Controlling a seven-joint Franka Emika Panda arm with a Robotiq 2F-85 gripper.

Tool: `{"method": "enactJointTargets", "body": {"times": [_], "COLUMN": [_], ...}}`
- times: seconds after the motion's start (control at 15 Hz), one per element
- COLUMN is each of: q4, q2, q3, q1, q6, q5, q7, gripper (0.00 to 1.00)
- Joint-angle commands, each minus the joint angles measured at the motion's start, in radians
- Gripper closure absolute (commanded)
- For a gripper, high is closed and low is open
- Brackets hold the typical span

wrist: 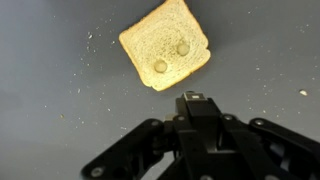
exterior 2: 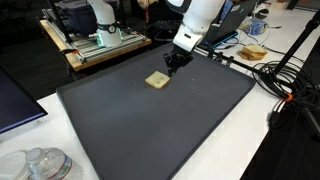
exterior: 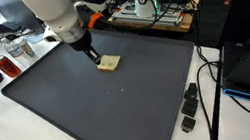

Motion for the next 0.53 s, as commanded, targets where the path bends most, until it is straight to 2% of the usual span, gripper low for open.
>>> {"method": "enactJointTargets", "body": {"times": [0.0,0.47], "q4": [0.067,0.041], "q2": [0.032,0.026], "q3": [0.011,0.027], "q1": [-0.055,-0.164], "q6": [-0.043,-0.017], "q5": [0.083,0.201], "q7": [-0.146,-0.4], "gripper": [0.95,0.95]}}
